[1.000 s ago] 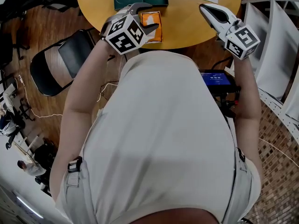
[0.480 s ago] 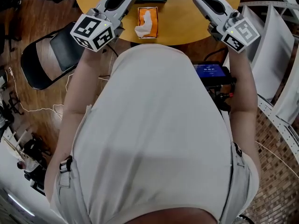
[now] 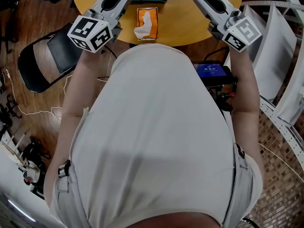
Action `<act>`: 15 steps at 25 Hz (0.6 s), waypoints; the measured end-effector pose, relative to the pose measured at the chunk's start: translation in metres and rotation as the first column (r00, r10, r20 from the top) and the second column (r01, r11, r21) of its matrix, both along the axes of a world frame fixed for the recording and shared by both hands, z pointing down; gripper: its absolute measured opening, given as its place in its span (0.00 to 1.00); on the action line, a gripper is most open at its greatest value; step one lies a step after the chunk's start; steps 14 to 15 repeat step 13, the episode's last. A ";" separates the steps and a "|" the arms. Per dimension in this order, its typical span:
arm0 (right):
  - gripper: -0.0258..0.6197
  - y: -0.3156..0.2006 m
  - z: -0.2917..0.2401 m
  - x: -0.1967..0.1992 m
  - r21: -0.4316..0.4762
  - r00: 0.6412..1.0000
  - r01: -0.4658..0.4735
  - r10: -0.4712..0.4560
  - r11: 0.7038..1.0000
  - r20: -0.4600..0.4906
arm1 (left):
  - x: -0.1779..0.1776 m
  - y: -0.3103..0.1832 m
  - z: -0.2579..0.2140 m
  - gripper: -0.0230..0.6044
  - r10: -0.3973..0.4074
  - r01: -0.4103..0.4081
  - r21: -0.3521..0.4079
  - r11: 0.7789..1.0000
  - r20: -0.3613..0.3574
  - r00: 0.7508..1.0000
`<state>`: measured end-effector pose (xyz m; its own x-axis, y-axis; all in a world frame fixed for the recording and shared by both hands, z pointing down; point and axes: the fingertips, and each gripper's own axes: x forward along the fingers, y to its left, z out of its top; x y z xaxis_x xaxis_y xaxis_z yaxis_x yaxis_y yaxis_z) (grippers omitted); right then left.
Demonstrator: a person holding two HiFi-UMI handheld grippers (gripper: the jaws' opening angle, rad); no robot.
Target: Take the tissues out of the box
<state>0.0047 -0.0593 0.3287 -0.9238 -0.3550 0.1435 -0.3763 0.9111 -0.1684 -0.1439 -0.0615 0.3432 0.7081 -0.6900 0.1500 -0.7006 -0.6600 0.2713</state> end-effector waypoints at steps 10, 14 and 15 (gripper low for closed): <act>0.04 -0.001 -0.001 -0.008 -0.007 1.000 0.024 -0.024 1.000 0.000 | -0.007 -0.002 -0.004 0.04 -0.035 0.034 0.020 0.999 0.013 0.999; 0.04 0.002 0.001 -0.005 -0.007 1.000 0.021 -0.021 1.000 -0.002 | -0.005 0.001 -0.002 0.04 -0.038 0.038 0.019 0.999 0.020 0.999; 0.04 0.002 0.001 -0.005 -0.007 1.000 0.021 -0.021 1.000 -0.002 | -0.005 0.001 -0.002 0.04 -0.038 0.038 0.019 0.999 0.020 0.999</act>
